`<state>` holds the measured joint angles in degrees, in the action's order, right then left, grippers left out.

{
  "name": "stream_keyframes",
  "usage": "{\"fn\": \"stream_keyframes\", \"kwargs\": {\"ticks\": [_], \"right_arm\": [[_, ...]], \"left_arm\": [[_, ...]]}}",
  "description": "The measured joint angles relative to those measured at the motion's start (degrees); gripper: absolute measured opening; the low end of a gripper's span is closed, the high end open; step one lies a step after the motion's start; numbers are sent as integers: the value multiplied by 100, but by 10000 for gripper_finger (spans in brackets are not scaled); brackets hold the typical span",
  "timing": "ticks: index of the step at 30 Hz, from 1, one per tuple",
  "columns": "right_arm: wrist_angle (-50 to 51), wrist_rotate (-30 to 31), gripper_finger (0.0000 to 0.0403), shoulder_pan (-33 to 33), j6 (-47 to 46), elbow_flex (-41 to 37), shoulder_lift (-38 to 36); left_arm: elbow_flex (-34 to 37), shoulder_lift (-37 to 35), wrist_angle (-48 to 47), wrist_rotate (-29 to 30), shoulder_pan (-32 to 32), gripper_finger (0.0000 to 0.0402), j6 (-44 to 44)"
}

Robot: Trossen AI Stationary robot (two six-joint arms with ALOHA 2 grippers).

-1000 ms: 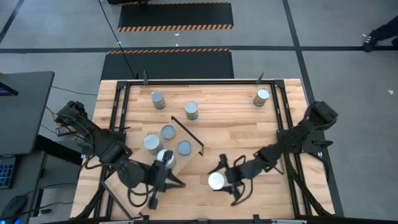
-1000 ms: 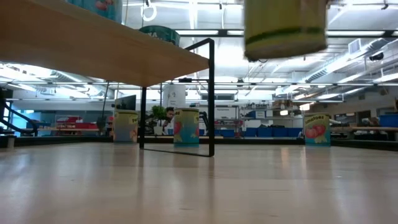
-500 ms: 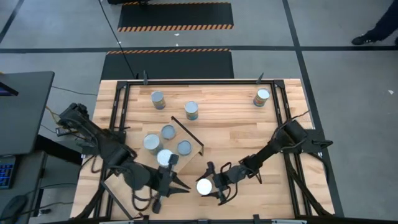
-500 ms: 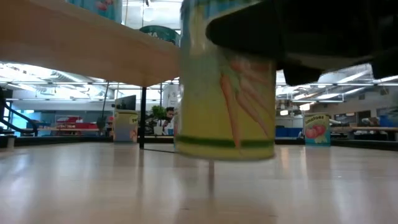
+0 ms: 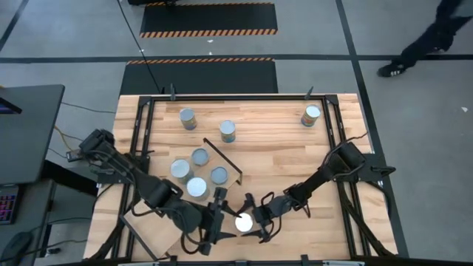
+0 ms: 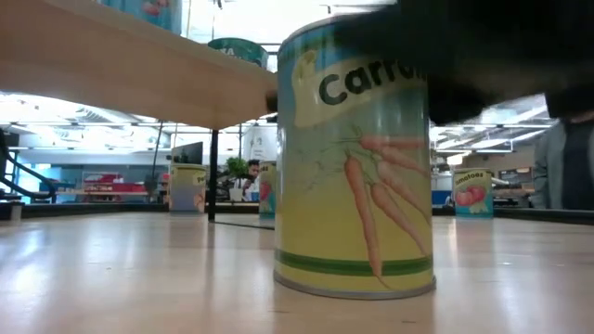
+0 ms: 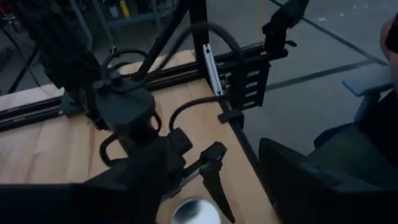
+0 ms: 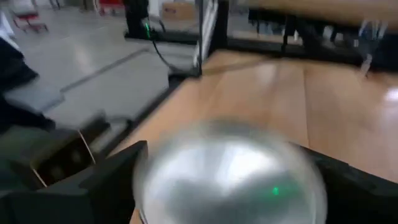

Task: Pick and place cans onto a shelf
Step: Put the canned carrots on the shelf

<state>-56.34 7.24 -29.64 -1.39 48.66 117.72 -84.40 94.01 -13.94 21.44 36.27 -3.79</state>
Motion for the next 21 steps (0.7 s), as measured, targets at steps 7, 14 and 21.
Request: {"fn": "stream_keyframes", "kwargs": {"ticks": [7,14,21], "right_arm": [[1396,107,388,-150,109,-17,-1047],[2942,533,383,-481,-63,-17,-2182],[4326,1266,374,-913,-721,-18,-2912]], "left_arm": [[-838,559,-814,293,136,288,-574],[-2221,1424,-1960,517,286,289,-1213],[-2461,1931,-2858,644,183,300,-2300]]}}
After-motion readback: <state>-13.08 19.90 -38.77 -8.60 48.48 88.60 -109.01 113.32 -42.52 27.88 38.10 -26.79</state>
